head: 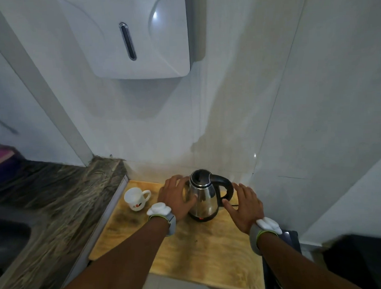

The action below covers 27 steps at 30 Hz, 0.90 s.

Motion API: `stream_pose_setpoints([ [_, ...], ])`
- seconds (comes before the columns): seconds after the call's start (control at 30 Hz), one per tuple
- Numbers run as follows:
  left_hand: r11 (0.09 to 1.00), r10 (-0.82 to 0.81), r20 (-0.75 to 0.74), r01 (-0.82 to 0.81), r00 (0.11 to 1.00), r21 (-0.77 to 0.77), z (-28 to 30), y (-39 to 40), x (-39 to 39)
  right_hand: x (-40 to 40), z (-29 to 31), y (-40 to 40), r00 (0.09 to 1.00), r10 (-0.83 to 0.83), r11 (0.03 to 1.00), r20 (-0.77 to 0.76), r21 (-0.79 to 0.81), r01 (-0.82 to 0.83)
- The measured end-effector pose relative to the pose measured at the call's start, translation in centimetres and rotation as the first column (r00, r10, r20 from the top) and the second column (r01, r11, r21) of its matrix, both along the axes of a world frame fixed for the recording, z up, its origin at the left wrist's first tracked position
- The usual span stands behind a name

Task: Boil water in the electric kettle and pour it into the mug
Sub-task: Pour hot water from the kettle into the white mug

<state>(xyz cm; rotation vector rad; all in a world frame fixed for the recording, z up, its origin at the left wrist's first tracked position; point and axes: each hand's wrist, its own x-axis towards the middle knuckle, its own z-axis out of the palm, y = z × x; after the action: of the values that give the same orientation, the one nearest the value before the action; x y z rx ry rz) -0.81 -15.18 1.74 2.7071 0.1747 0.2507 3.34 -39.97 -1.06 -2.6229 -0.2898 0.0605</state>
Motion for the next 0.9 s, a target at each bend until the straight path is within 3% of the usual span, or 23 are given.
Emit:
stream_pose_setpoints([
  [0.17, 0.998, -0.067, 0.018, 0.067, 0.998, 0.006, -0.4, 1.5, 3.0, 1.1, -0.1, 1.5, 0.998, -0.06, 0.998, -0.015, -0.023, 0.059],
  [0.43, 0.987, -0.16, -0.076, 0.159, 0.984, -0.018, -1.4, 2.4, 6.3, 2.1, -1.3, 3.1, 0.987, -0.15, 0.988, -0.062, -0.033, 0.148],
  [0.9, 0.987, -0.152, -0.153, 0.157, 0.976, 0.021, -2.4, 0.9, 9.6, 5.0, -3.3, 3.4, 0.987, -0.098, 0.995, -0.126, 0.011, 0.101],
])
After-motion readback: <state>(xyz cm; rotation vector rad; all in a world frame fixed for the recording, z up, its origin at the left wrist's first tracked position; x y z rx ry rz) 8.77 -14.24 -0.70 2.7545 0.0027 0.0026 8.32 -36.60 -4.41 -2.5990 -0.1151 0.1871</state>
